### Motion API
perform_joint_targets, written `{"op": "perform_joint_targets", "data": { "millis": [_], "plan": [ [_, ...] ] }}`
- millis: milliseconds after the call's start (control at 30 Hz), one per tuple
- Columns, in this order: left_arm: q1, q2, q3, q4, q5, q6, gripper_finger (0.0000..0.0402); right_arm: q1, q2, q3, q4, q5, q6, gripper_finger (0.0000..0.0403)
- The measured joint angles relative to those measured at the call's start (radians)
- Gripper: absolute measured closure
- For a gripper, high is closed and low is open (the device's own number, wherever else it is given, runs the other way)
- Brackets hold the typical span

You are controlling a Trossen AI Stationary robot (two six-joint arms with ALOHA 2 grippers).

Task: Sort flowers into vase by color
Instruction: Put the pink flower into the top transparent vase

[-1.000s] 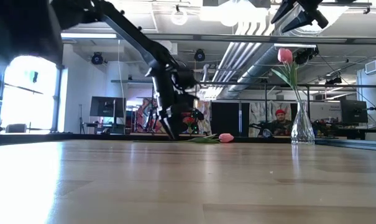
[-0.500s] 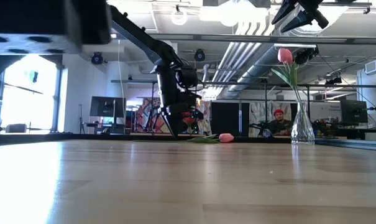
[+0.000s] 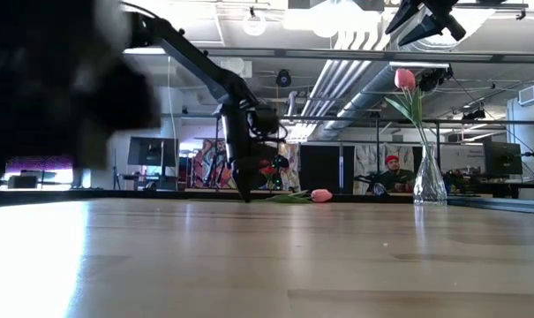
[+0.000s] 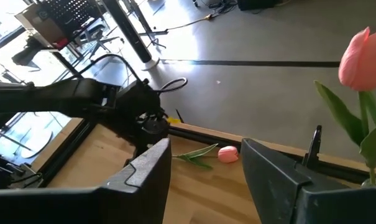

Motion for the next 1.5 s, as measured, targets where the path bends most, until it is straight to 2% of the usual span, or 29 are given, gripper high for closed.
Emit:
{"op": "perform_joint_targets", "data": {
  "millis": [167, 233, 467, 667, 867, 1000, 1233, 1500],
  "plan": [
    [0.025, 0.027, 0.006, -0.023, 0.094, -0.020, 0.0288, 0.000, 0.000, 0.000, -0.003, -0.019, 0.016, 0.0222],
    [0.024, 0.027, 0.005, -0.024, 0.096, -0.021, 0.0297, 0.000, 0.000, 0.000, -0.003, -0.019, 0.017, 0.0222],
    [0.020, 0.030, 0.004, -0.039, 0.095, -0.045, 0.0394, 0.000, 0.000, 0.000, -0.002, -0.019, 0.027, 0.0222],
    [0.019, 0.012, 0.001, -0.038, 0.096, -0.117, 0.0399, 0.000, 0.000, 0.000, -0.002, -0.020, 0.042, 0.0222],
    [0.018, -0.075, -0.007, -0.062, 0.120, -0.158, 0.0401, 0.000, 0.000, 0.000, -0.001, -0.074, 0.080, 0.0222],
    [0.013, -0.157, -0.002, -0.041, 0.217, -0.196, 0.0401, 0.000, 0.000, 0.000, -0.002, -0.134, 0.116, 0.0222],
    [-0.034, -0.285, -0.001, 0.029, 0.327, -0.264, 0.0401, 0.003, 0.000, 0.001, 0.017, -0.218, 0.174, 0.0222],
    [-0.144, -0.413, -0.001, 0.160, 0.360, -0.350, 0.0401, 0.120, 0.000, 0.001, 0.073, -0.230, 0.217, 0.0222]
  ]
}}
